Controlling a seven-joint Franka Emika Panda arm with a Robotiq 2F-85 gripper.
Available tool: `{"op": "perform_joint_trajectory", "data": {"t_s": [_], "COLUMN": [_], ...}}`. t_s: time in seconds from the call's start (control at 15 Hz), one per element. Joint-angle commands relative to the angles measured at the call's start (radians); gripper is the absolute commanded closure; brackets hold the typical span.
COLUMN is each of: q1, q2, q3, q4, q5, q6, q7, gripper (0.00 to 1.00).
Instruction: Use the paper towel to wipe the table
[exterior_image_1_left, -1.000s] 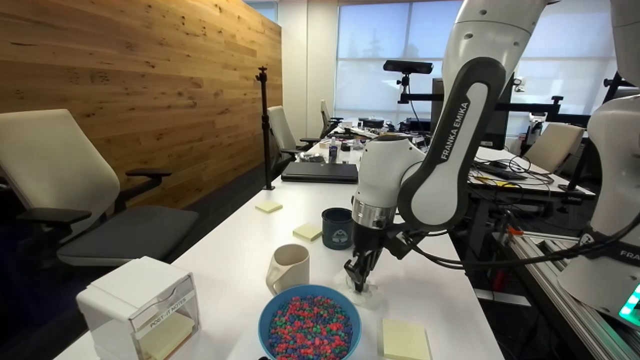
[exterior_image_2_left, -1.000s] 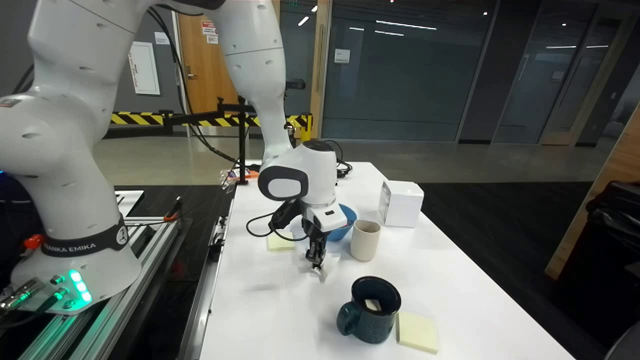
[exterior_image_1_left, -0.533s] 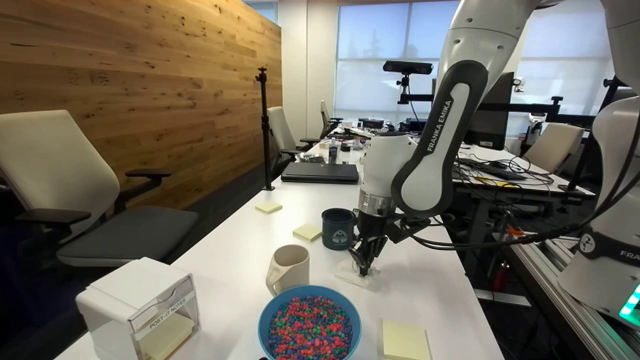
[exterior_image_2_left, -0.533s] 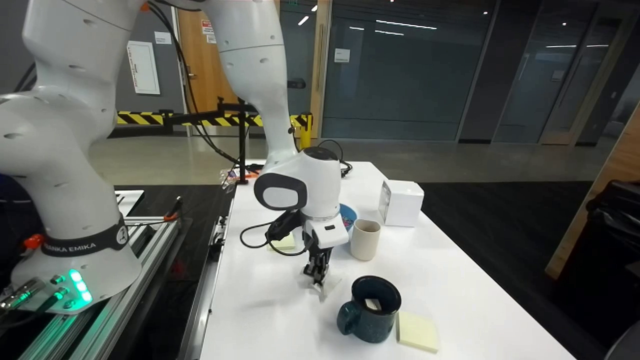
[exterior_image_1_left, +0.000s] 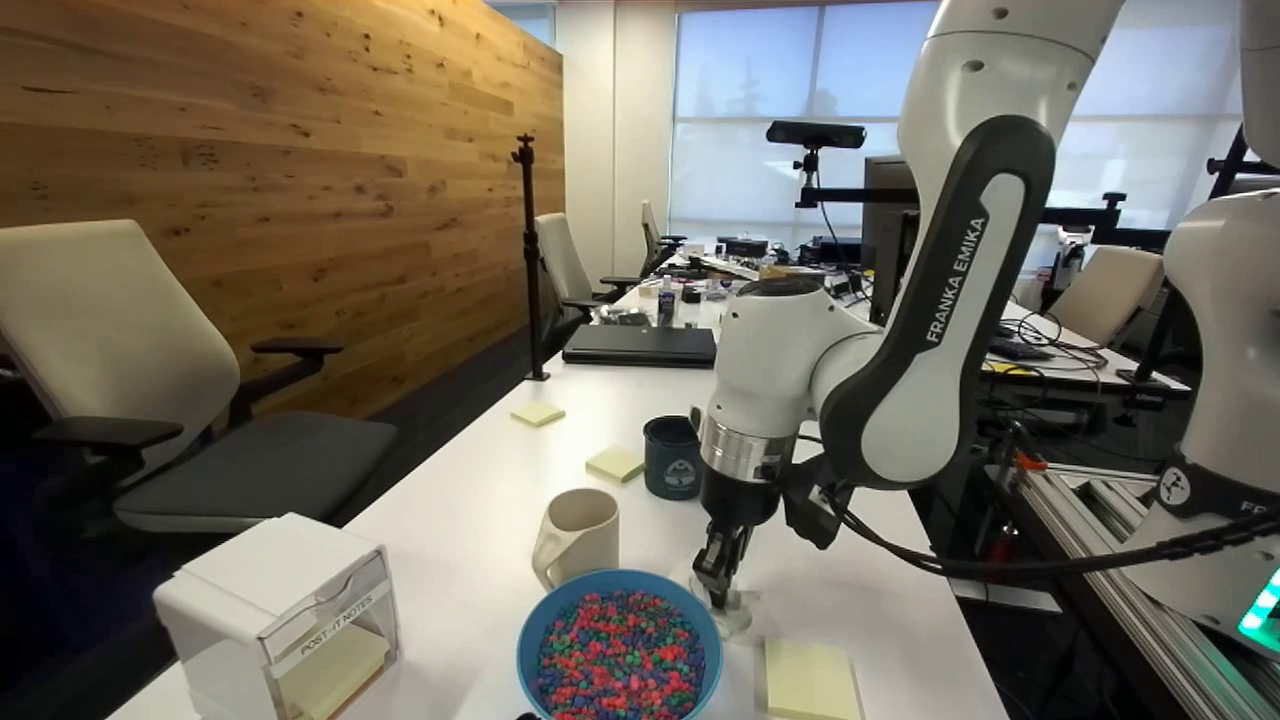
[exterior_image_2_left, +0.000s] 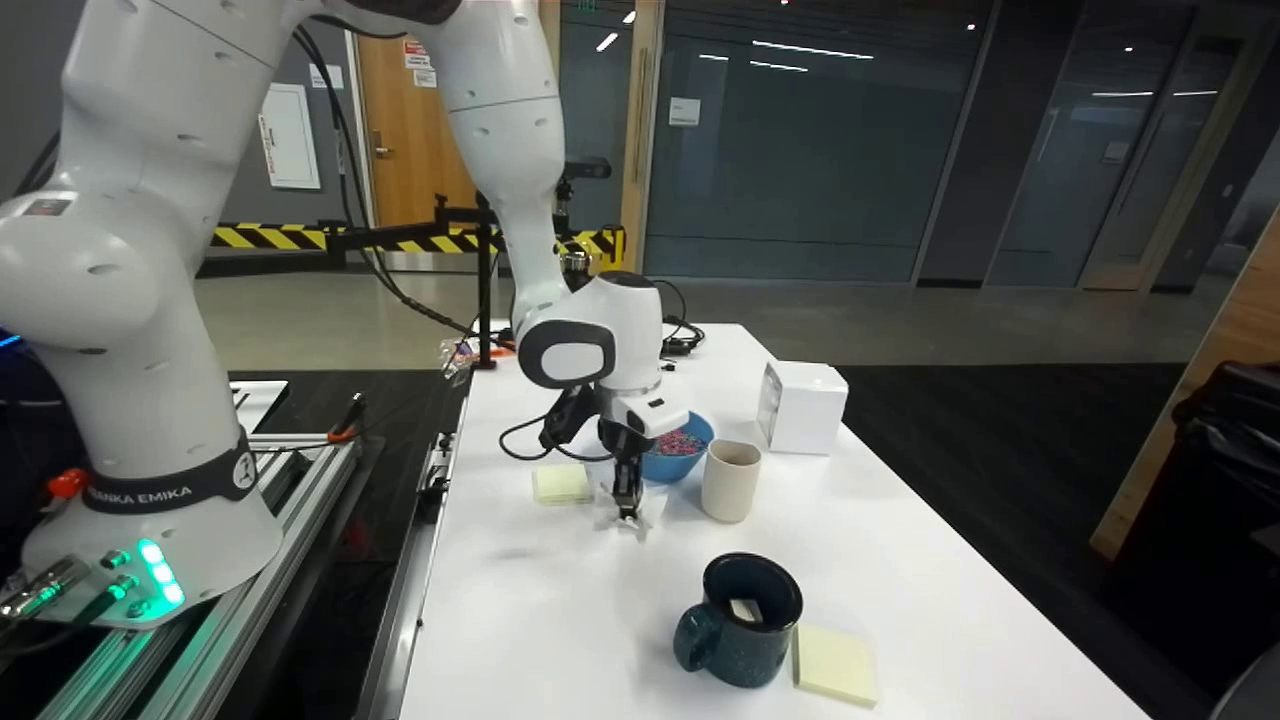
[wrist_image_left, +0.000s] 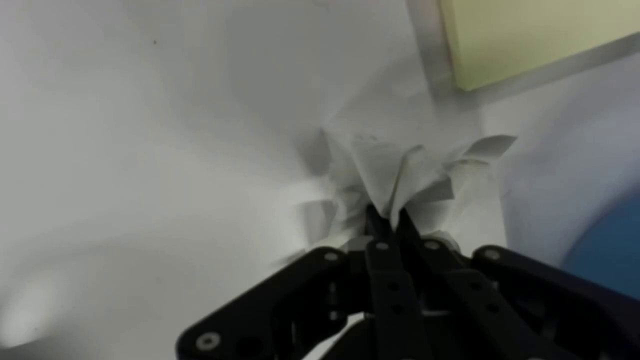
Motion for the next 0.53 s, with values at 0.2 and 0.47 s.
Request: {"op": "perform_joint_trajectory", "data": {"t_s": [0.2,0.47], "q1": [-0.233,-0.367], "q2": [0.031,0.028], "q3": [0.088,0.148], "q4": [-0.048,-0.062], "q5": [0.092,0.153], "q6": [0.033,0.048], "q7": [-0.033,-0.051], "gripper": [0.99,0.99]}}
